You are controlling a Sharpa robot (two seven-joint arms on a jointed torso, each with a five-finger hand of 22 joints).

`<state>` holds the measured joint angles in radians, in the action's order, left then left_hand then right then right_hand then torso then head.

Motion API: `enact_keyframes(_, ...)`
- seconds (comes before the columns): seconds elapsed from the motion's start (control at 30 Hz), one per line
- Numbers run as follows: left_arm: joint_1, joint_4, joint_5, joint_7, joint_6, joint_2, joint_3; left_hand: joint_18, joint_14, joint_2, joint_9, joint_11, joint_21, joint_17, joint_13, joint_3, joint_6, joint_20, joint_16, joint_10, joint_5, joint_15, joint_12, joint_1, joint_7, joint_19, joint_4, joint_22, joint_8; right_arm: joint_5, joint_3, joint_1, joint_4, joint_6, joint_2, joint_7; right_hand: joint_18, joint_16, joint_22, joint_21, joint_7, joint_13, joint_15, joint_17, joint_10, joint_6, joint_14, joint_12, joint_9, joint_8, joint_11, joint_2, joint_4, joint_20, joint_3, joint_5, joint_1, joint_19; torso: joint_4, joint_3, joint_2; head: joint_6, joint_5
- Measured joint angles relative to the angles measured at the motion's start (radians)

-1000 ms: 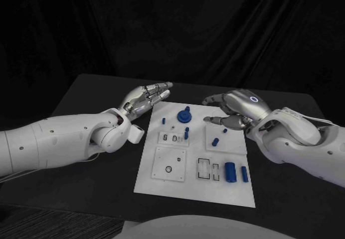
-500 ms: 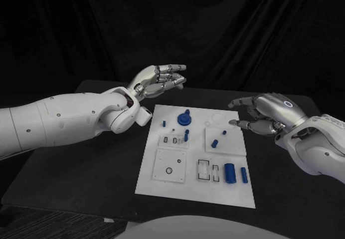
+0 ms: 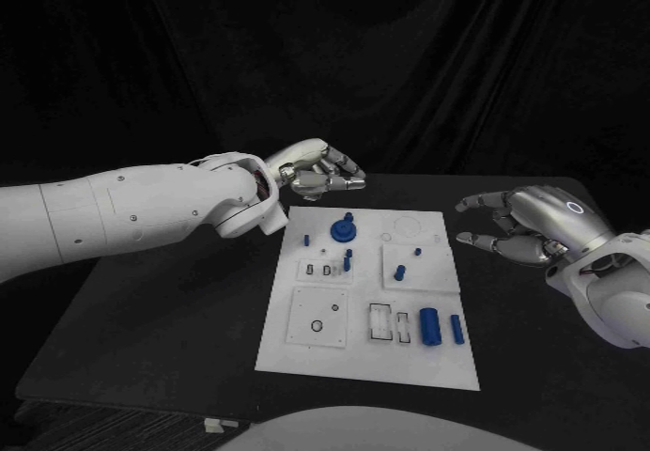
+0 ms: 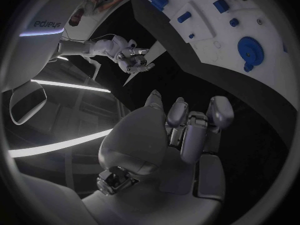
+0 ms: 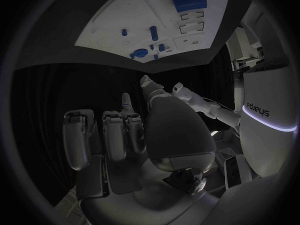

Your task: Assemble the parts on the task board

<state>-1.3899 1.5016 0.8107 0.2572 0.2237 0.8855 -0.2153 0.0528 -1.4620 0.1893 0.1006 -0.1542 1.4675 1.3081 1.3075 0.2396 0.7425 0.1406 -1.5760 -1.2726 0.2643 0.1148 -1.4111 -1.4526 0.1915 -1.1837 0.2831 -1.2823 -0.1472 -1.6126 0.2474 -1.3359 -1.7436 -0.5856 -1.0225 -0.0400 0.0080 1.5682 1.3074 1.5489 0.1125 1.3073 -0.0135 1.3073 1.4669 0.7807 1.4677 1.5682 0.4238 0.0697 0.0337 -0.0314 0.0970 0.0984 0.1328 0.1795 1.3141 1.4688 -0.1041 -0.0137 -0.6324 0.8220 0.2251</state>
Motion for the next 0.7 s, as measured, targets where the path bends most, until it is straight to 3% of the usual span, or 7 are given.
enact_keyframes(0.03, -0.001, -0.001, 0.007, -0.011, -0.006, -0.003, 0.000, -0.001, 0.000, 0.001, 0.001, 0.000, 0.007, 0.000, 0.001, 0.000, 0.002, 0.000, 0.000, -0.015, 0.000, 0.000, -0.009, 0.002, 0.001, -0.015, 0.000, -0.006, -0.002, 0.000, 0.000, 0.003, 0.000, -0.001, -0.001, 0.000, 0.000, 0.000, 0.000, 0.000, 0.000, 0.000, 0.000, 0.000, 0.000, 0.000, 0.000, 0.000, 0.000, 0.000, 0.000, 0.000, 0.001, 0.000, 0.001, 0.002, 0.000, 0.000, -0.0017, -0.0014, 0.001, 0.000, 0.002)
enact_keyframes(0.07, -0.003, -0.003, 0.018, -0.027, -0.015, -0.009, 0.000, -0.017, 0.000, 0.005, 0.006, -0.024, 0.036, 0.000, 0.002, 0.001, 0.015, 0.001, 0.000, -0.049, -0.002, 0.000, -0.029, 0.013, 0.004, -0.095, 0.001, -0.020, -0.012, 0.000, 0.001, 0.007, 0.001, -0.003, -0.003, -0.001, 0.000, 0.000, 0.000, 0.000, 0.000, 0.000, 0.000, 0.000, 0.000, 0.000, 0.000, 0.000, 0.000, 0.000, 0.000, 0.001, 0.001, 0.000, 0.001, 0.002, 0.001, 0.000, -0.0038, -0.0036, 0.002, 0.000, 0.005)
enact_keyframes(0.13, -0.007, -0.013, 0.044, -0.060, -0.036, -0.028, 0.000, -0.039, -0.005, 0.013, 0.025, -0.028, 0.081, 0.000, 0.003, 0.001, 0.043, -0.001, 0.000, -0.052, -0.017, -0.017, -0.029, 0.026, -0.011, -0.242, 0.001, -0.025, -0.038, 0.000, 0.001, 0.019, 0.000, -0.009, -0.006, -0.002, 0.000, 0.000, 0.000, 0.000, 0.000, 0.000, 0.000, 0.000, 0.000, 0.000, 0.000, 0.000, 0.000, 0.000, 0.000, 0.001, 0.001, 0.000, 0.001, 0.006, 0.001, 0.000, -0.0083, -0.0075, 0.005, -0.003, 0.012)
enact_keyframes(0.33, -0.010, -0.044, 0.101, -0.161, -0.120, -0.088, 0.000, -0.040, -0.005, 0.030, 0.096, -0.028, 0.100, 0.000, 0.002, -0.017, 0.037, -0.003, 0.000, -0.052, -0.062, -0.067, -0.029, 0.070, -0.042, -0.281, 0.002, -0.026, -0.104, 0.000, 0.002, 0.041, -0.008, -0.021, -0.007, -0.005, 0.000, 0.000, 0.000, 0.000, 0.000, 0.000, 0.000, 0.000, 0.000, 0.007, 0.000, 0.000, -0.003, 0.000, 0.000, 0.001, 0.001, 0.000, 0.001, 0.018, 0.001, 0.000, -0.0173, -0.0178, 0.010, -0.001, 0.033)
enact_keyframes(0.47, -0.011, -0.053, 0.126, -0.263, -0.189, -0.117, 0.000, -0.040, -0.010, 0.031, 0.136, 0.009, 0.100, 0.000, 0.000, -0.013, 0.032, 0.010, 0.000, -0.110, -0.121, -0.076, -0.030, 0.150, -0.038, -0.282, 0.006, -0.026, -0.132, 0.000, 0.002, 0.055, -0.011, -0.022, -0.009, -0.006, 0.000, 0.000, 0.000, 0.003, 0.002, 0.000, 0.000, 0.000, 0.000, 0.019, 0.000, 0.000, -0.005, 0.001, 0.000, -0.004, 0.001, 0.000, 0.001, 0.024, 0.006, 0.000, -0.0239, -0.0236, 0.012, -0.006, 0.040)
enact_keyframes(0.53, -0.011, -0.053, 0.145, -0.317, -0.216, -0.127, 0.000, -0.039, 0.001, 0.027, 0.155, 0.042, 0.100, 0.000, 0.004, 0.004, 0.021, 0.021, 0.000, -0.192, -0.164, -0.072, -0.147, 0.203, -0.027, -0.282, 0.002, -0.026, -0.133, 0.000, 0.002, 0.062, -0.014, -0.023, -0.014, -0.006, 0.000, 0.000, 0.000, 0.010, 0.000, 0.000, 0.000, 0.000, 0.000, 0.021, 0.000, 0.000, -0.005, 0.004, 0.000, -0.007, 0.001, 0.000, 0.001, 0.024, 0.008, 0.000, -0.0258, -0.0246, 0.012, -0.010, 0.041)
enact_keyframes(0.7, -0.011, -0.052, 0.222, -0.473, -0.277, -0.161, 0.000, -0.039, -0.002, 0.007, 0.241, 0.062, 0.100, 0.000, 0.001, 0.023, 0.030, 0.022, 0.000, -0.195, -0.203, -0.066, -0.157, 0.300, -0.035, -0.284, 0.001, -0.026, -0.181, 0.000, 0.002, 0.076, -0.019, -0.026, -0.028, -0.007, 0.000, 0.000, 0.000, 0.015, 0.004, 0.000, 0.000, 0.000, 0.000, 0.032, 0.000, 0.000, -0.006, 0.006, 0.000, -0.011, 0.005, 0.000, -0.003, 0.024, 0.013, 0.000, -0.0301, -0.0257, 0.013, -0.006, 0.042)
